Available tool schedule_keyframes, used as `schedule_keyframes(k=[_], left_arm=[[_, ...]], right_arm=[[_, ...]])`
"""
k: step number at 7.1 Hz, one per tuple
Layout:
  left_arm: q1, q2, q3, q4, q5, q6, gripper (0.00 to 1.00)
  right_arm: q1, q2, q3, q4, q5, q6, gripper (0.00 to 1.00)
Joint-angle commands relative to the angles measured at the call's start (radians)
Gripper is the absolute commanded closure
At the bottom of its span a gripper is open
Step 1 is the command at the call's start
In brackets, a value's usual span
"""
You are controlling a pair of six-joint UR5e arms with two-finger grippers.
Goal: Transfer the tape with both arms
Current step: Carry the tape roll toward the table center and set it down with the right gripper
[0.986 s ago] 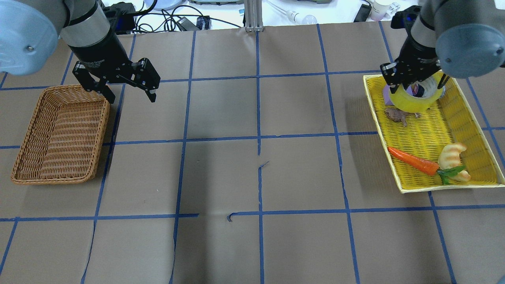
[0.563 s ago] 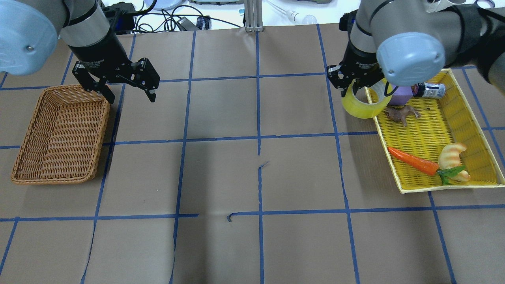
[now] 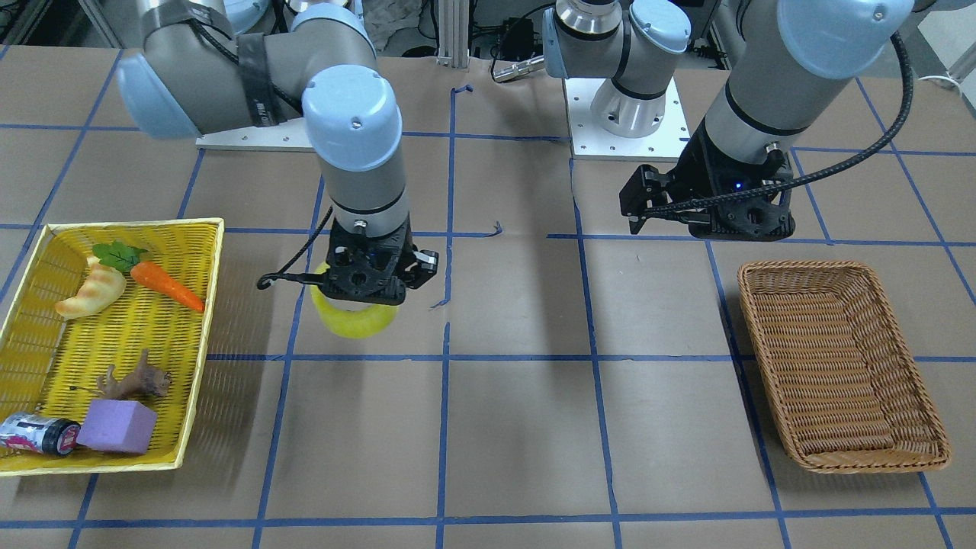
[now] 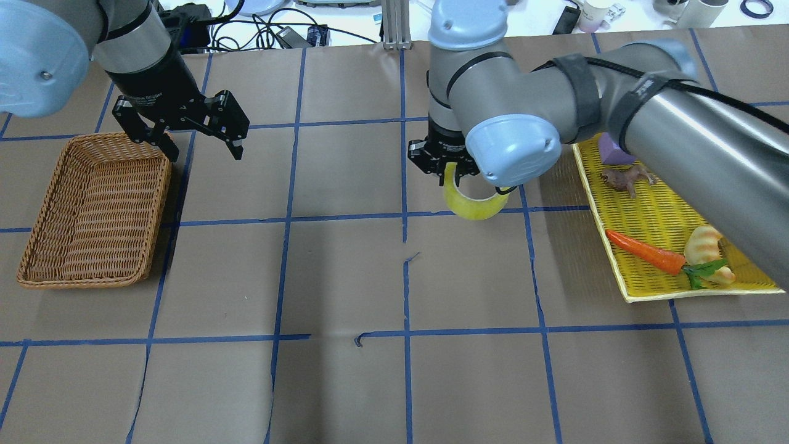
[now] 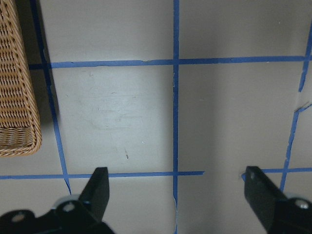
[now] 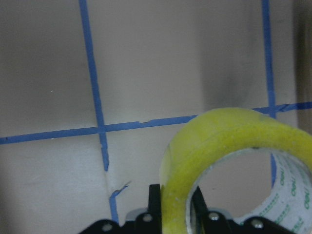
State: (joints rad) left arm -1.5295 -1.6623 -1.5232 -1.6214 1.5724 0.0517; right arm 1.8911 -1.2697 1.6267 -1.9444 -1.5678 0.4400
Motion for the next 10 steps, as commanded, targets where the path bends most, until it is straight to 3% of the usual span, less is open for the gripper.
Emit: schedule_keyframes(k=[1, 5, 8, 10], left_arm=[[0.000, -0.002, -0.002, 0.000, 0.000, 0.001, 0.00], [0.000, -0.008, 0.000, 0.000, 0.000, 0.001, 0.00], [0.000, -0.013, 0.000, 0.009, 0.000, 0.001, 0.00], [0.000, -0.011, 0.002, 0.011, -0.002, -0.001, 0.00]], right_arm=[[0.083, 0.096, -0.002, -0.100, 0.048, 0.165, 1.00], [0.178, 0.197, -0.005, -0.201, 0.126, 0.293, 1.00], [0.221, 0.236, -0.005, -0.200, 0.196, 0.338, 1.00], [0.221, 0.231, -0.004, -0.202, 0.183, 0.338, 0.01]])
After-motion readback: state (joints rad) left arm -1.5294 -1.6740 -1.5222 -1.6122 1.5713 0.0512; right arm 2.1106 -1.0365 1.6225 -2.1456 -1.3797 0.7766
